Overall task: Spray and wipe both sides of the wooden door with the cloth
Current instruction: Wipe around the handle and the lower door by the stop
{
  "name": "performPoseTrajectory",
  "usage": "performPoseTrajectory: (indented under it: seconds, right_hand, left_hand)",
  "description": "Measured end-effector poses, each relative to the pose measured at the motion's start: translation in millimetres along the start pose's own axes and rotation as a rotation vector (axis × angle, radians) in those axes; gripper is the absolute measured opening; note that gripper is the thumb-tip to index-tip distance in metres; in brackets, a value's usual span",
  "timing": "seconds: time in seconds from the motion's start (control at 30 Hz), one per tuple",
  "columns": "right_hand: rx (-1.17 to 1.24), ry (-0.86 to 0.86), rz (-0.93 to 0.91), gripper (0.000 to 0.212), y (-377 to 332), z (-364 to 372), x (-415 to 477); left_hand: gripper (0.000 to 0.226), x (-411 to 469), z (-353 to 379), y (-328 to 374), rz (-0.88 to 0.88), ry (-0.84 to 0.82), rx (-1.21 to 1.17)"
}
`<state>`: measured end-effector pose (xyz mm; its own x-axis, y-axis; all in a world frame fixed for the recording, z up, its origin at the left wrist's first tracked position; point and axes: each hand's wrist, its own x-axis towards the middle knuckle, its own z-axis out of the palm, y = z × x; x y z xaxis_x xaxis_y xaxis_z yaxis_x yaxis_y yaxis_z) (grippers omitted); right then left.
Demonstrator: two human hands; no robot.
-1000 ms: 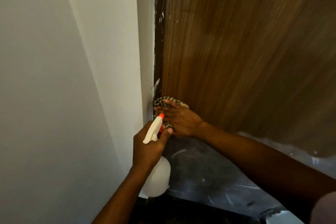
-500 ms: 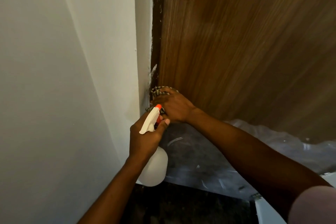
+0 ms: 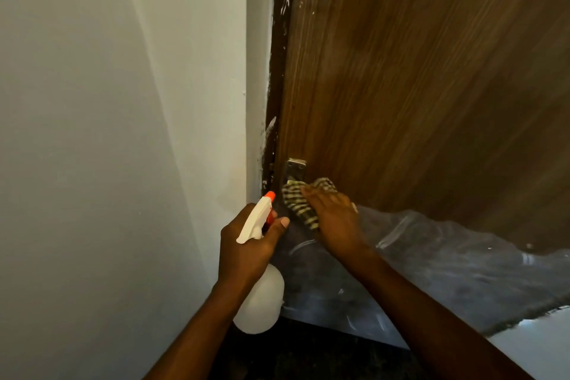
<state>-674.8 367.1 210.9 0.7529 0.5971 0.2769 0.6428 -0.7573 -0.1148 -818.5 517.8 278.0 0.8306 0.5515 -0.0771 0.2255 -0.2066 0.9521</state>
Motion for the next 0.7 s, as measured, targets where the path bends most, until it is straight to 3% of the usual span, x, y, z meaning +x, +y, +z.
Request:
performPoseTrajectory:
  seconds: [0.13, 0.27, 0.33, 0.53, 0.7]
  right_hand:
    - [-0.04, 0.017, 0.113, 0.055, 3, -7, -6]
    - [-0.174, -0.015, 0.195, 0.088, -49, 11, 6]
    - [-0.148, -0.031, 0.228, 0.095, -72, 20, 19]
    - [-0.084, -0.044, 0.115, 0.053, -77, -1, 50]
    - [-0.017, -0.128, 0.023, 0.045, -4, -39, 18]
  left_hand:
    - [0.055, 2, -7, -5, 0.001, -0.002, -0.021]
    - [0.057, 6, -12, -8, -0.011, 0.035, -0.031]
    - [0.057, 7, -15, -10, -0.009, 0.05, -0.041]
    - [0.055, 6, -25, -14, 0.01, 0.056, -0.046]
    - [0.048, 2, -25, -14, 0.019, 0.041, -0.071]
